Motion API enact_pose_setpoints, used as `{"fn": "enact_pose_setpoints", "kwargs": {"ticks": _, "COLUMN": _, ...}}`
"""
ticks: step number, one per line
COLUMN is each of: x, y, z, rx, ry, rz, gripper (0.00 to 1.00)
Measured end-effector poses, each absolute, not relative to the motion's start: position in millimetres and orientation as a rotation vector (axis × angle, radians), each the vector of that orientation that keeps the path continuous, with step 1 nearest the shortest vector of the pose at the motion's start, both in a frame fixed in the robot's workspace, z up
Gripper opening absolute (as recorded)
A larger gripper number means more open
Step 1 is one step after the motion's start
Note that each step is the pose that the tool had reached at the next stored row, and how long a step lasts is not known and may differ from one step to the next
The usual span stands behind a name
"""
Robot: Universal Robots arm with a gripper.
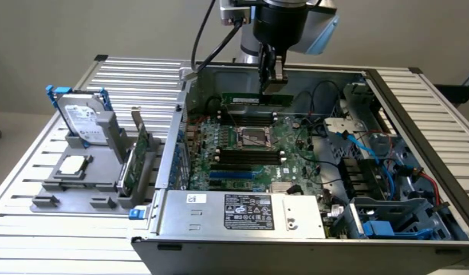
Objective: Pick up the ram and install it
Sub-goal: 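Insert the ram into the slot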
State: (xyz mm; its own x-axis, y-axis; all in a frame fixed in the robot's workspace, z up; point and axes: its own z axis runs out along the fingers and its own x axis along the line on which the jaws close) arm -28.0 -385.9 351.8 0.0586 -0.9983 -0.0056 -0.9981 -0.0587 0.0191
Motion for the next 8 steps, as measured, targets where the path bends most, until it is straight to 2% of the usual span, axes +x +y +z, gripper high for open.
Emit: {"fn": "enact_pose_setpoints", "kwargs": {"ticks": 8, "x": -27.9, "y": -385.9, "z": 351.8, "rx": 2.278, "ry": -2.148, "rz": -0.027, "gripper": 0.14}}
